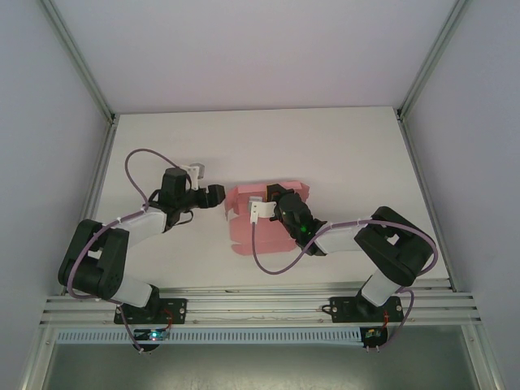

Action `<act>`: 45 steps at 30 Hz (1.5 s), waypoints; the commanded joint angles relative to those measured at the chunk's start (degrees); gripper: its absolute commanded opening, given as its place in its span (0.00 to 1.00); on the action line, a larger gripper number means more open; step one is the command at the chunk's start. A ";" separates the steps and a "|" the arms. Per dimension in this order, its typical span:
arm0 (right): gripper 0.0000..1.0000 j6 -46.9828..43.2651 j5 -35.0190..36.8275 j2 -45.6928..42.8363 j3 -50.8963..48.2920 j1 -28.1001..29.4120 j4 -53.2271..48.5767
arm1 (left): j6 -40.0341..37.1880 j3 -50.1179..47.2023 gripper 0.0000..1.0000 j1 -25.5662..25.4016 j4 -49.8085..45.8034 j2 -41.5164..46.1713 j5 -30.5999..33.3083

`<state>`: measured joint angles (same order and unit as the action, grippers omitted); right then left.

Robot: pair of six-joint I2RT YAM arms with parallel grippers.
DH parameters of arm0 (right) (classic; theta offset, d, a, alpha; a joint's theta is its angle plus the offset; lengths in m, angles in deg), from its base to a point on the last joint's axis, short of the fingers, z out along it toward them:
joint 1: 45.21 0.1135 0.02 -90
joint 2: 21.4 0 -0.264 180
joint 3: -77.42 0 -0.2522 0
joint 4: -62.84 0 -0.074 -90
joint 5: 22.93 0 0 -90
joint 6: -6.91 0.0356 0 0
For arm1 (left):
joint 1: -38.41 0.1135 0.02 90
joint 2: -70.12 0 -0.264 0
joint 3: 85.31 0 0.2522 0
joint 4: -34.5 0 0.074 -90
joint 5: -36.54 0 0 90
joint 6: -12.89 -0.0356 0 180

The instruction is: Assemble paper box

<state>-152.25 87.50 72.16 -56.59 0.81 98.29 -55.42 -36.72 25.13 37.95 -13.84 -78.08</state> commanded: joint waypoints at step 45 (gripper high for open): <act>0.00 3.23 2.82 0.99 0.87 1.75 -3.69 | -9.07 -7.27 0.56 -12.93 28.71 -9.08 0.22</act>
<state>-150.51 90.82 72.77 -56.30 1.55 96.39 -62.78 -45.51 13.13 62.54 -22.14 -77.64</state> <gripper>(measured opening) 0.050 0.561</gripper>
